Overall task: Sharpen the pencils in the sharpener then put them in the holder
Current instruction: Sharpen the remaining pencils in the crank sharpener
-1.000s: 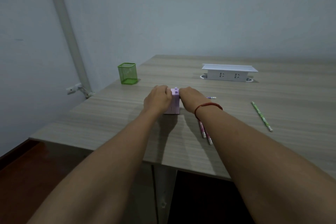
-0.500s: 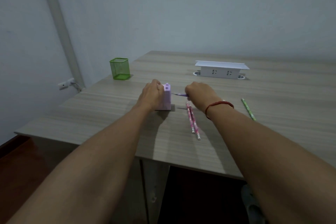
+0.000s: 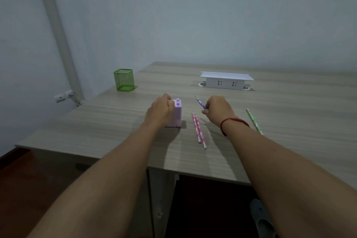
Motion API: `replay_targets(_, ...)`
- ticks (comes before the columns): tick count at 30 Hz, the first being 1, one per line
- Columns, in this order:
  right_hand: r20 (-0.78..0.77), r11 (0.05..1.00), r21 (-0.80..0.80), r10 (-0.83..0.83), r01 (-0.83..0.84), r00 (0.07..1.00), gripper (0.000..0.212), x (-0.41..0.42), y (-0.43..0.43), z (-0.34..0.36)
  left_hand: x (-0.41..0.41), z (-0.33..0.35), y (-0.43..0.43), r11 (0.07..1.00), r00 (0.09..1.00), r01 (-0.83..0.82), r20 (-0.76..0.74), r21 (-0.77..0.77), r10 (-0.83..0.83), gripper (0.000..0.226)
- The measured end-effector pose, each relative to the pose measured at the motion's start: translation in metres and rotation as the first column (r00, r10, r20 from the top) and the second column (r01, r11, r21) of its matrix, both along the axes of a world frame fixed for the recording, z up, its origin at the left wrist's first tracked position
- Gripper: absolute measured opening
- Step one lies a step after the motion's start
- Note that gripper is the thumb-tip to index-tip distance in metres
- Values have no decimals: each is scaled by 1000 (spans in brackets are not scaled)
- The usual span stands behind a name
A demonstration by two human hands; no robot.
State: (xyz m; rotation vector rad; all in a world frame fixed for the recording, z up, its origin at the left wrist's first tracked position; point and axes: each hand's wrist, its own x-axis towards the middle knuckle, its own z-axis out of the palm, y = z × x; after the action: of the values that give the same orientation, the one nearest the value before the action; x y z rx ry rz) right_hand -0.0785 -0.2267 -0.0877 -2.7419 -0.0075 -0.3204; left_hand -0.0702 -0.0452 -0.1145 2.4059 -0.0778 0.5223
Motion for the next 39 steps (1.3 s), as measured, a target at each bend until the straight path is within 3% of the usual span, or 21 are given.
replay_targets(6,-70,990,51,-127,131,989,15,-8,-6,-23,-16,-5,-3,1000,999,20,45,-16,-20,27)
replay_targets(13,-57,985,39,-164,166,985,34,-10,-12,-23,-15,-11,-6,997,996,-35,85,-65,40,26)
replay_targets(17,7,931,-136,-340,338,940,32,-10,-43,-12,-12,-15,-6,995,991,-47,123,-90,58,26)
replay_targets(20,-165,900,-167,-428,402,889,41,-13,-73,-17,-9,-18,-6,992,986,-61,147,-106,77,25)
replay_targets(22,-259,914,-147,-405,378,877,43,-16,-81,-24,-8,-20,-6,991,984,-70,158,-110,87,24)
replay_targets(27,-35,925,-230,-318,302,947,36,-12,-73,-28,-8,-21,-7,992,982,-71,168,-106,89,24)
replay_targets(33,-179,927,-308,-279,215,943,41,-22,-58,-24,-10,-18,-4,996,991,-46,126,-72,54,26)
replay_targets(39,-63,957,-287,-48,28,997,33,-33,-45,-11,-17,-6,-6,999,1000,-25,18,-38,26,32)
